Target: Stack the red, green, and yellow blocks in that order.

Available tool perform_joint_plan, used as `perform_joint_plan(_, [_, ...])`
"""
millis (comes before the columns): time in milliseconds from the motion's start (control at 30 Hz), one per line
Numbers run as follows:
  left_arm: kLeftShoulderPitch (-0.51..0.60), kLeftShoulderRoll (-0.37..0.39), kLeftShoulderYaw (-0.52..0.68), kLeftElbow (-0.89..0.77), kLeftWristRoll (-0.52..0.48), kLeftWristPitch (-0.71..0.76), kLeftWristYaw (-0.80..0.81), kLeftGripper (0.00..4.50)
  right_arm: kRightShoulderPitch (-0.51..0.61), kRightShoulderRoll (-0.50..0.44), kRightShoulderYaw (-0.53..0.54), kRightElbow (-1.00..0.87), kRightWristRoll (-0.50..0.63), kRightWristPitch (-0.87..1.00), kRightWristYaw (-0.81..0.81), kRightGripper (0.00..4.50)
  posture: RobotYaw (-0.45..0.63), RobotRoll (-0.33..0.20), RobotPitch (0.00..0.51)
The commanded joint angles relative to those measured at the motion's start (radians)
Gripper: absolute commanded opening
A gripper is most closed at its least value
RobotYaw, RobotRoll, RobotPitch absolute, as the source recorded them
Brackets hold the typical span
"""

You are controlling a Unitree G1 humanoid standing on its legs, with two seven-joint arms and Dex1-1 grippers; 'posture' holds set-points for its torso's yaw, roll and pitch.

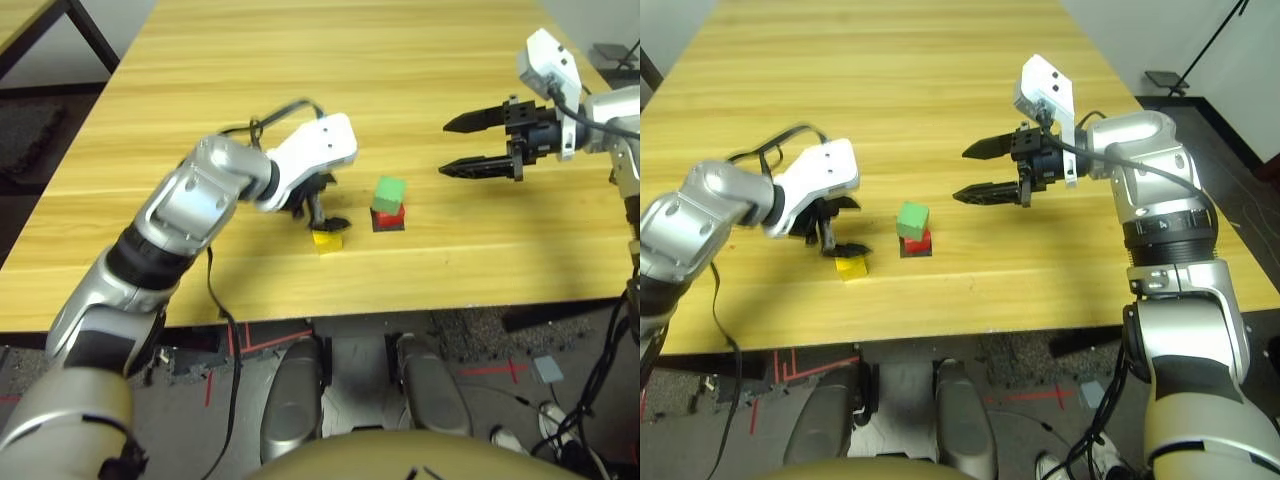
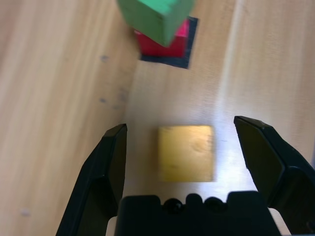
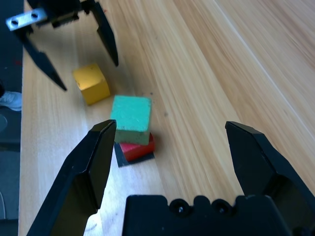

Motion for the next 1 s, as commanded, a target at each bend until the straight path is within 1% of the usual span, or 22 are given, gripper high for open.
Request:
perform_joint_plan(33, [0.05, 0.005, 0.002, -0.033, -0.018, 0.023, 0.041, 4.45, -0.013, -0.002, 0.004, 0.009, -0.002, -0.009, 0.01, 4.5, 0.29, -0.057, 0.145])
perform_joint_plan(167, [0.1, 0.012, 0.011, -0.036, -0.033, 0.024, 0.073, 4.45, -0.021, -0.002, 0.005, 0.019, -0.005, -0.011, 0.013, 4.5, 0.29, -0.061, 0.145])
perform_joint_plan(300, [0.121, 0.017, 0.007, -0.008, -0.031, -0.004, 0.088, 4.45, -0.03, -0.001, 0.007, 0.023, -0.005, -0.008, 0.015, 4.5, 0.28, -0.065, 0.149])
perform_joint_plan(467, [0.115, 0.001, 0.009, 0.037, -0.018, -0.046, 0.116, 4.45, -0.028, -0.002, 0.004, 0.019, -0.002, -0.003, 0.01, 4.5, 0.28, -0.066, 0.147])
perform_joint_plan(567, [0.096, -0.019, 0.017, 0.048, -0.027, -0.038, 0.131, 4.45, -0.025, -0.003, 0.003, 0.014, -0.001, 0.001, 0.008, 4.5, 0.28, -0.065, 0.146])
perform_joint_plan(633, [0.082, -0.04, 0.028, 0.052, -0.035, -0.018, 0.146, 4.07, -0.024, -0.002, 0.002, 0.01, 0.001, 0.005, 0.006, 4.5, 0.28, -0.065, 0.146])
perform_joint_plan(700, [0.073, -0.048, 0.029, 0.054, -0.036, -0.007, 0.152, 3.54, -0.024, -0.001, 0.002, 0.009, 0.001, 0.006, 0.004, 4.5, 0.28, -0.064, 0.146])
perform_joint_plan(867, [0.02, -0.052, 0.032, 0.039, -0.061, 0.047, 0.149, 1.87, -0.016, -0.004, -0.002, 0.006, 0.002, 0.007, -0.001, 4.5, 0.28, -0.057, 0.145])
perform_joint_plan(1000, [-0.079, -0.041, 0.051, 0.054, -0.089, 0.064, 0.13, 1.87, -0.005, -0.008, -0.004, 0.0, 0.003, 0.007, -0.005, 4.5, 0.28, -0.049, 0.139])
